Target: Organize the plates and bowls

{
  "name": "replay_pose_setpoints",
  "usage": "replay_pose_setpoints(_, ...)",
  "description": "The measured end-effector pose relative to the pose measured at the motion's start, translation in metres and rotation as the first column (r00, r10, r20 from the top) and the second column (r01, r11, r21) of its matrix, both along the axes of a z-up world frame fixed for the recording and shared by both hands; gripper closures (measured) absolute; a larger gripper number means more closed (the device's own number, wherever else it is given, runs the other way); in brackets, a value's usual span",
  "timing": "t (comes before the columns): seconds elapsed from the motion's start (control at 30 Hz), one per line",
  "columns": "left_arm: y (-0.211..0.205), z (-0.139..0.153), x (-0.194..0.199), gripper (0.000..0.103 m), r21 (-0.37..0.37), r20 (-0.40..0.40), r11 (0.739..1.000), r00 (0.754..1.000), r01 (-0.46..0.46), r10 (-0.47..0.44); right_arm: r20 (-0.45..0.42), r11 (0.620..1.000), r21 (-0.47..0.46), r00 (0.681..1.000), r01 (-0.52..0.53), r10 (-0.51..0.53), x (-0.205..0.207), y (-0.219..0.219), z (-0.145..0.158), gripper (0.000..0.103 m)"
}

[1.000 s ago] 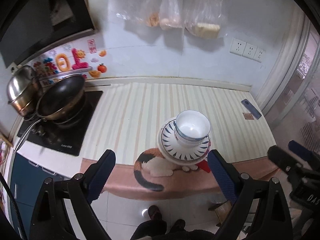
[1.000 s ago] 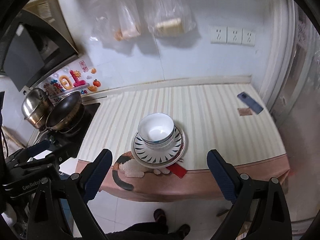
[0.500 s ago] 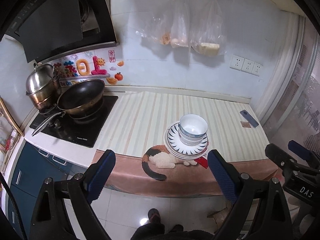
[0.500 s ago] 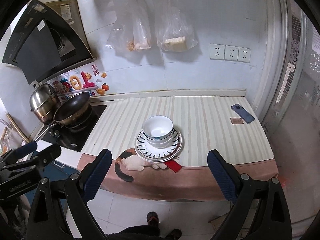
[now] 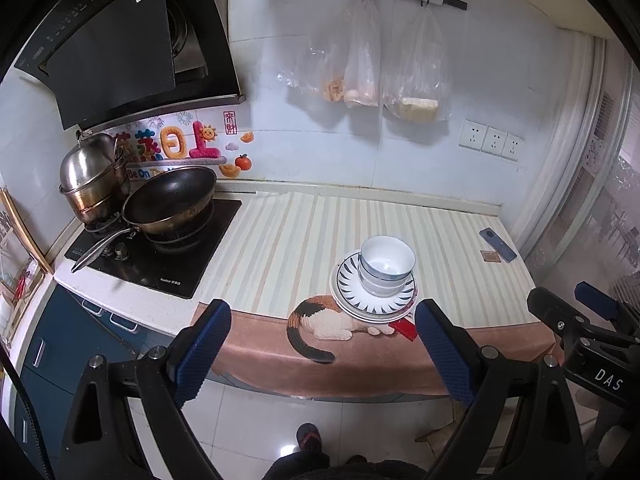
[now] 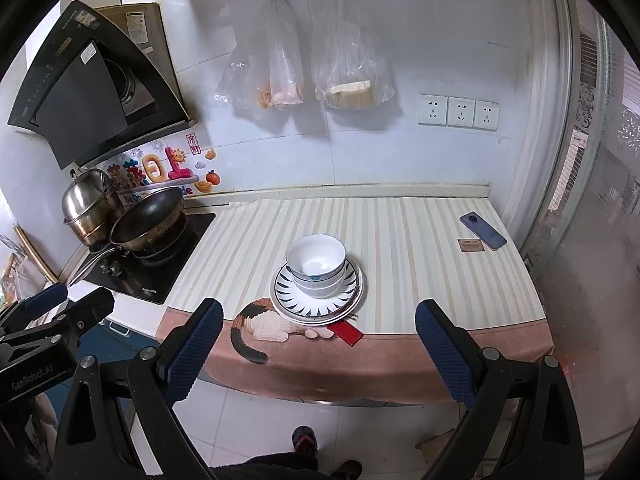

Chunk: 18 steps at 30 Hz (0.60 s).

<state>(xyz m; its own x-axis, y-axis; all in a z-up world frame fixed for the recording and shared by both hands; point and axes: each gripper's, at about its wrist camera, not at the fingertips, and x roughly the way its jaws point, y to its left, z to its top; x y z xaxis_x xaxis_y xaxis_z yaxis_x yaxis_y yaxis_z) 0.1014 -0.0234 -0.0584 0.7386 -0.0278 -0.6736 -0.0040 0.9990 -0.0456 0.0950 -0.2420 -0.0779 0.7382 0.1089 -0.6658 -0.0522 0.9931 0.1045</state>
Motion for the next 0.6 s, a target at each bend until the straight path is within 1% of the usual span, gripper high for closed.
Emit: replay_pose_setpoints(0.6, -0.0078, 0.0059, 0.0050, 0.009, -0.005, -0.004, 1.000, 1.000, 0.000, 0.000, -0.009, 1.000, -0.001, 1.000, 0.002, -0.002, 0.0022, 0.0003, 0.0035, 0.004)
